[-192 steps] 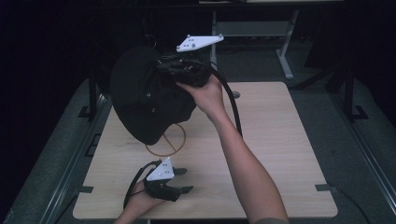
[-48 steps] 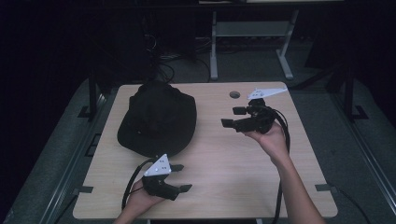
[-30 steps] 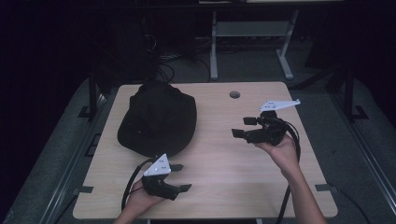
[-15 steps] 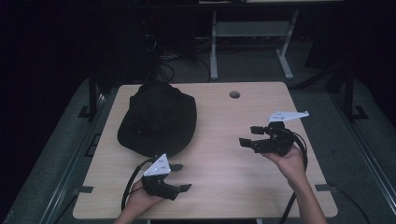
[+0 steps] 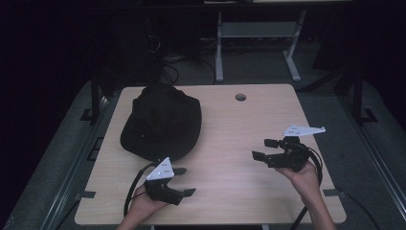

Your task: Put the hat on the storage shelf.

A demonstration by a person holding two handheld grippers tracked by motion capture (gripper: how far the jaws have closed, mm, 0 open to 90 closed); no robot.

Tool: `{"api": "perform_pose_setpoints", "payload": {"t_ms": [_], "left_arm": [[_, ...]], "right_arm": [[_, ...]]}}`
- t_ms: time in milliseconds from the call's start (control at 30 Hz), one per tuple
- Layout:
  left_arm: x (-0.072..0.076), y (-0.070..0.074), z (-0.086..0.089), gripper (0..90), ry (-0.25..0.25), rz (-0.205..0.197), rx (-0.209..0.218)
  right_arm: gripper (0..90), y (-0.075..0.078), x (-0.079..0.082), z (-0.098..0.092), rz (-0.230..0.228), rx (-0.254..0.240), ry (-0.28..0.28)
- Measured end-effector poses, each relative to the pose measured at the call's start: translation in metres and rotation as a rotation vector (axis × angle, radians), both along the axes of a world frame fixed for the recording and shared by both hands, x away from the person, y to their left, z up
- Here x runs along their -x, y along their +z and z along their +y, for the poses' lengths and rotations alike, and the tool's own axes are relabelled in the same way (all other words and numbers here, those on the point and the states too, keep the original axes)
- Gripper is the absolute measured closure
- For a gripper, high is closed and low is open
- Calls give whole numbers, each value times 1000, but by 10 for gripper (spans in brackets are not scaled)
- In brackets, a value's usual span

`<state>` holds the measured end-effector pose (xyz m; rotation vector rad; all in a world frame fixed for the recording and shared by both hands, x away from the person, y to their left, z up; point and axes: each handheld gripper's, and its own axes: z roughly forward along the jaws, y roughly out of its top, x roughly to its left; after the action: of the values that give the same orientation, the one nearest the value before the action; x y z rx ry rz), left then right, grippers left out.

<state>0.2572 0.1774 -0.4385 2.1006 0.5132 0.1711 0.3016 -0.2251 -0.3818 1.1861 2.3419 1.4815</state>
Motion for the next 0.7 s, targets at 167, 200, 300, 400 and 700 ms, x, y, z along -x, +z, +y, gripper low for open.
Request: {"api": "perform_pose_setpoints", "payload": {"t_ms": [167,200,300,400,700], "left_arm": [[1,0,-1,228,-3,2,-2],[1,0,-1,228,-3,1,-2],[2,1,0,228,-1,0,-1],[2,1,1,227,-1,-4,0],[2,1,2,228,12,-6,4]], "right_arm": [[211,-7,9,-6,9,3,-11],[211,-9,11,-8,10,3,-15],[211,-12,16,-12,18,2,-21],[211,-15,20,-15,19,1,-29],[211,-27,31,-22,25,10,-41]]}}
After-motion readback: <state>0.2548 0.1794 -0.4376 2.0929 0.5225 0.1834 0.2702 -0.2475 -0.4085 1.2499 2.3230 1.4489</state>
